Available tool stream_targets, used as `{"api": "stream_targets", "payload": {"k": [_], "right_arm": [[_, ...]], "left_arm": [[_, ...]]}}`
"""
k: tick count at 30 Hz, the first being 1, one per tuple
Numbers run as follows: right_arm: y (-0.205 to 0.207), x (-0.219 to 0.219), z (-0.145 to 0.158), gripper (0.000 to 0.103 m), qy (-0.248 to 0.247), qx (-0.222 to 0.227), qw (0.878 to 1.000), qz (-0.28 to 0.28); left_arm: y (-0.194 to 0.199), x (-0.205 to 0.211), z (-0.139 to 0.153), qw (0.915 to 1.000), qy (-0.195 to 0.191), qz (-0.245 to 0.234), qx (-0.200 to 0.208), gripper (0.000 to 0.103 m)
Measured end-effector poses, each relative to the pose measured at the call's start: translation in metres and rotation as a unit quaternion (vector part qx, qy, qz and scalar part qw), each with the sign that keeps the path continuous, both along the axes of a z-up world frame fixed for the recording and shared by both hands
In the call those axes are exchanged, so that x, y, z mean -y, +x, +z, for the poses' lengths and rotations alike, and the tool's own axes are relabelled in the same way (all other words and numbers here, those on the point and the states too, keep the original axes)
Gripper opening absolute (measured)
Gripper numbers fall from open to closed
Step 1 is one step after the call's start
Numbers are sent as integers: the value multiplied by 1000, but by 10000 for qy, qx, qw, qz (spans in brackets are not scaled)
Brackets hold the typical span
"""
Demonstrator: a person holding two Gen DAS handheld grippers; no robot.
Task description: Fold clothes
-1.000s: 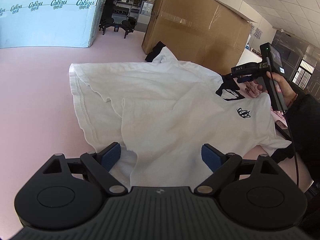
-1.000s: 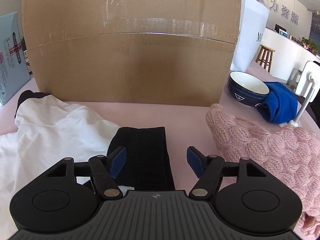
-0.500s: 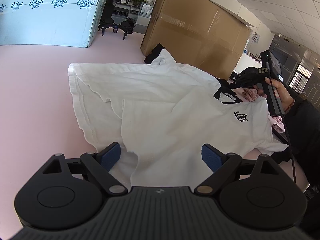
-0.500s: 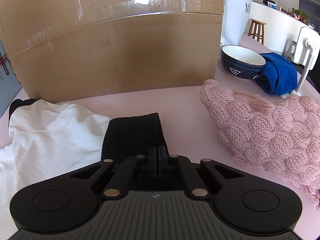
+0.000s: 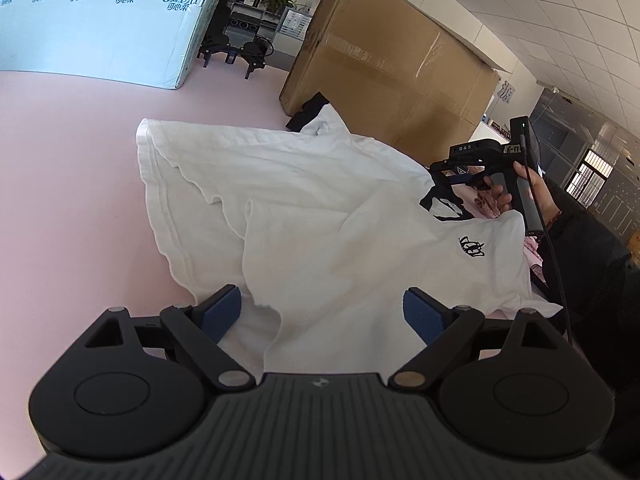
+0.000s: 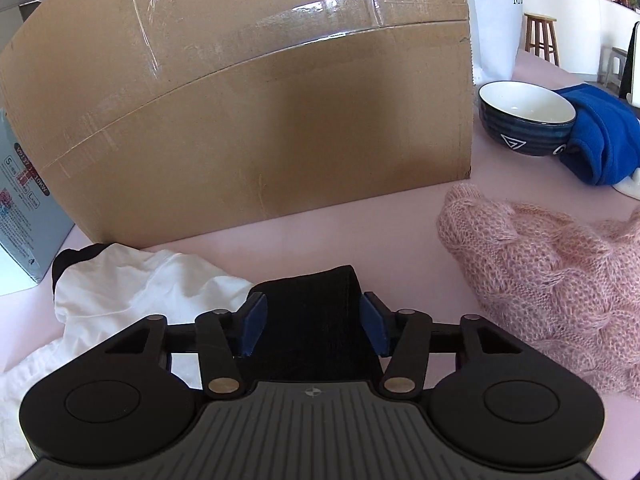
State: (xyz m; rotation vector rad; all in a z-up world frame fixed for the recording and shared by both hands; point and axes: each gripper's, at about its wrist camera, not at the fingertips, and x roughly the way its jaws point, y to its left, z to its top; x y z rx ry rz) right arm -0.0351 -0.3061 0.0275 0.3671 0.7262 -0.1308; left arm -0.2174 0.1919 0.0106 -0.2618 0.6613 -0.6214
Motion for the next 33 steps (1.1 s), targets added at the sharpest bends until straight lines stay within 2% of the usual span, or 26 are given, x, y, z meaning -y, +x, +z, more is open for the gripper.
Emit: {"api": "stream_targets", "payload": {"k": [5,9,22,26,28,30,33], "right_arm": [[2,-2,-3,23,-94,-69,9999,7],[1,-1,-4,9,-159,-65,9998,-86],[-12,3,12,6,-390,298,9967,-651],[-10,11,0,4,-506,1,9947,-890],[-7,14,-11,2,-927,-263,9882,-1187],[-9,23,-17,2,-806,-235,9889,-1227],[-15,29,-12,3,-511,-171,9936,-992]], "left_arm": [[0,-1,1,10000,-44,-18,-26,88],[-1,3,2,10000,64,-18,15,88],[1,1,1,10000,14,-12,-15,88],[-1,4,1,9999,122,-9,33,88],[0,3,1,9999,106,-8,31,88],[0,2,1,10000,73,-9,21,88],[0,2,1,10000,79,-2,22,88]]}}
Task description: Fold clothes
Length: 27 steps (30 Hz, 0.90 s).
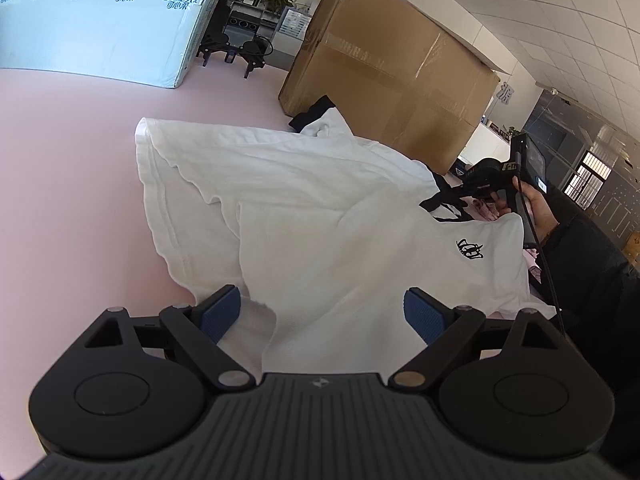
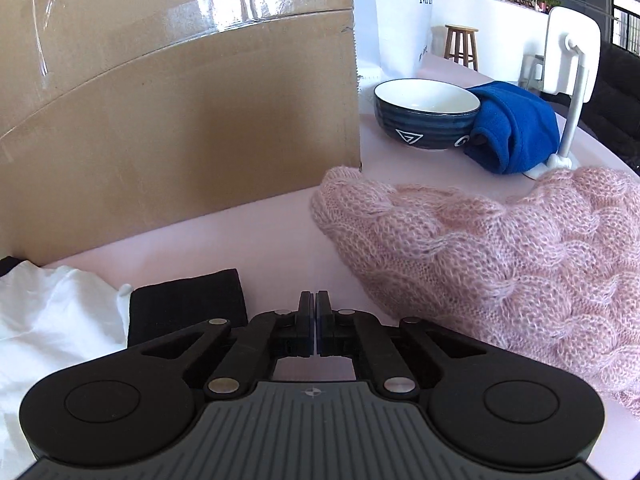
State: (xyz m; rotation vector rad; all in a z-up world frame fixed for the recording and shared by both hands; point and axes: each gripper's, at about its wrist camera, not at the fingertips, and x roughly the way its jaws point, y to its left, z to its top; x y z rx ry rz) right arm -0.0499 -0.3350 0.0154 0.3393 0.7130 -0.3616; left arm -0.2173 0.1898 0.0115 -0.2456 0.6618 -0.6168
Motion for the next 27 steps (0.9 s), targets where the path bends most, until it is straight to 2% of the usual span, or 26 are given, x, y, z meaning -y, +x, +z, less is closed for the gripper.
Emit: {"api": "stream_targets", "payload": {"k": [2,4,6,9,10,11,13,14,16,18,21,23,25,27], "right_arm": [[-6,-3,12,7,149,232,9993,257],[-10,-8,27,29,278,503,9966,598],[-9,-19,39,40,360,563,9916,1103],[0,-43,58,48,262,505,9834,1723],[6,-53,64,52,328,452,9801,1906],[13,-62,69,55,422,417,9773,2036],[28,-84,75,71,629,378,9700,2319],[36,-98,78,73,747,351,9654,2475],[51,-128,81,74,856,277,9611,2612],[64,-159,84,74,758,166,9630,2579],[96,-208,77,68,620,-499,9691,2333],[107,-233,75,60,233,-617,9719,2258],[116,-252,73,57,-347,-683,9710,2265],[124,-261,70,52,-593,-809,9695,2236]], "left_arm": [[1,1,2,10000,61,-20,2,88],[5,1,6,10000,86,28,3,88],[15,-4,13,9992,6,392,16,88],[40,-12,31,9949,-206,986,48,88],[49,-11,34,9952,-149,965,-24,88],[66,-7,38,9959,61,889,-173,88],[94,2,41,9946,470,871,-317,88],[107,5,41,9932,596,927,-374,88],[127,8,41,9929,601,830,-612,88],[139,8,40,9939,385,536,-883,88],[158,8,36,9905,-8,271,-1351,88],[162,7,33,9900,140,476,-1324,88],[160,9,31,9897,457,751,-1131,88],[155,11,31,9883,793,960,-877,88]]}}
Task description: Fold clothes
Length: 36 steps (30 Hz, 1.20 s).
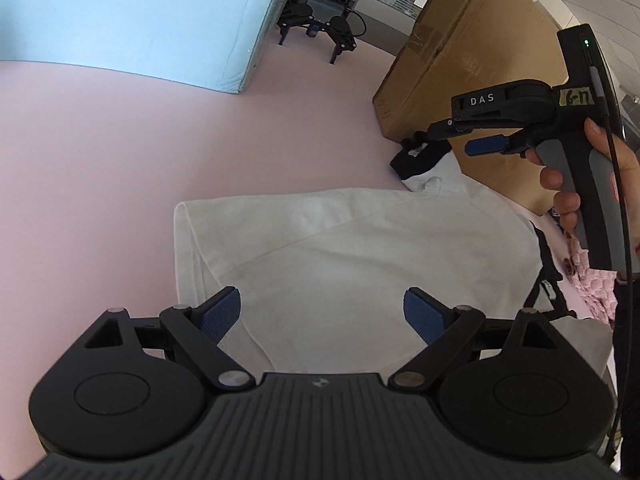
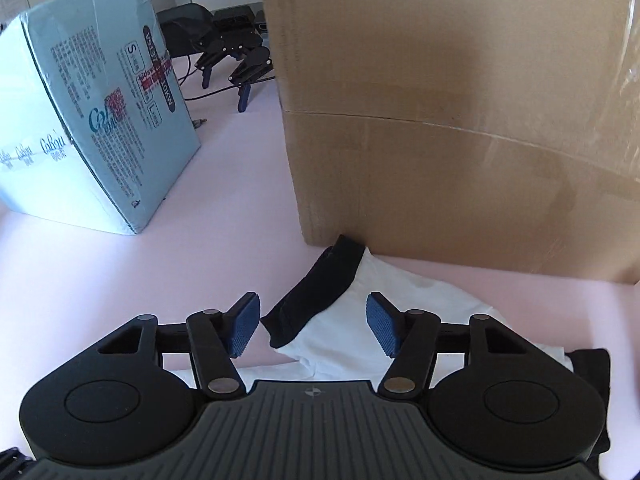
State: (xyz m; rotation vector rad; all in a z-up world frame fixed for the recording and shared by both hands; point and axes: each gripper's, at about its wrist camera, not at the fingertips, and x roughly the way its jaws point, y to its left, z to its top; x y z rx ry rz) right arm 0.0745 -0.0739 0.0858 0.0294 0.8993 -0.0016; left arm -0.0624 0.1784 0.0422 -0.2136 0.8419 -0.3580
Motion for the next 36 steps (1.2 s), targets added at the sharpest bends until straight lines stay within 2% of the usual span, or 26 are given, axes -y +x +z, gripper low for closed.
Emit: {"api": "stream_targets", "payload": {"k": [3,5,6,8,10,16,24,30,36], "right_arm": [[9,-10,-5,42,-294,-121,9995,46],[12,-18,-10,32,-680,-172,9974,145],[14,-21,-13,22,-810,-192,9964,138],[16,-22,-17,17,-944,-207,9952,133],[16,-23,-20,9,-1036,-173,9943,163],[23,-31,-19,8,-1242,358,9916,47],[27,-39,-13,8,-1150,799,9901,-114],[41,-40,-26,7,-832,710,9931,-431],[49,-47,-39,8,-588,399,9969,-338]], "left_arm": [[-5,3,2,9994,246,-50,246,87],[-6,4,2,9992,242,-134,280,88],[-6,3,2,9993,216,-148,264,88],[-6,2,1,9995,175,-164,222,88],[-6,2,1,9995,172,-178,208,87],[-9,11,-2,9987,319,-293,255,87],[-11,13,-3,9985,425,-239,264,87],[-4,6,-7,9992,389,-2,42,87],[-2,4,-9,9992,396,7,33,88]]}}
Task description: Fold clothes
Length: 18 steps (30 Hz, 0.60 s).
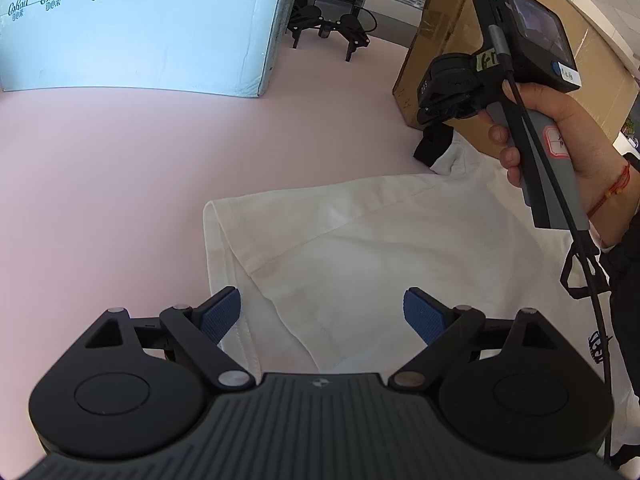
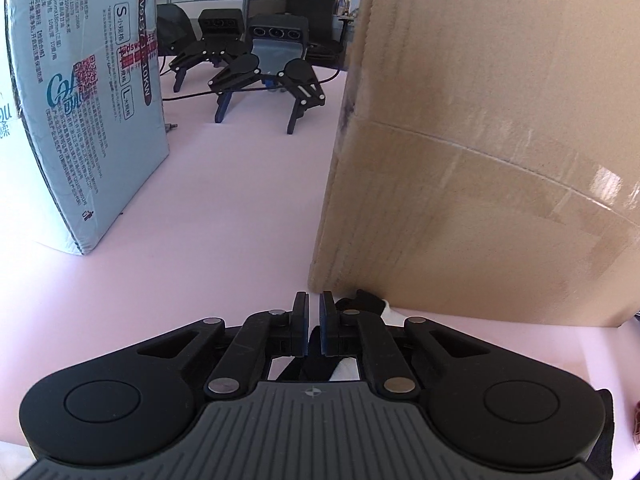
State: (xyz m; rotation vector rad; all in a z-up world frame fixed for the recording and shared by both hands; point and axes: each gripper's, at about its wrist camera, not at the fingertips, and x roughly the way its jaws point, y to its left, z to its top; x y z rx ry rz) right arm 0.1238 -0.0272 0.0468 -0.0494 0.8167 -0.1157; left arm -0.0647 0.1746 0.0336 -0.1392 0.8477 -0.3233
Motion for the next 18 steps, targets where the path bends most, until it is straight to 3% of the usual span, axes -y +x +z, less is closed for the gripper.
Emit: {"api": "stream_targets", "payload": {"k": [2,3,5,7,9,11,13,18], "right_arm": [[-3,4,2,29,395,-78,9992,68],[-10,7,8,46,574,34,9983,71],[-28,13,21,49,900,305,9955,40],[-50,23,37,49,1317,317,9907,-114],[-80,40,47,50,2290,128,9733,-50],[-114,55,57,52,3160,-88,9486,133],[-154,62,65,58,3352,-130,9406,527],[-255,74,59,67,3053,481,9432,1216]], "left_arm": [[1,-4,0,9999,-117,22,-17,88],[1,-7,0,9998,-199,38,-27,88],[3,-16,0,9986,-508,88,-65,88],[5,-29,0,9937,-1103,70,-167,88],[9,-35,-4,9848,-1672,-219,-404,88],[11,-36,-7,9799,-1877,-405,-547,88],[10,-34,-7,9799,-1847,-483,-586,88],[-7,-36,-5,9819,-1723,-507,-606,88]]}}
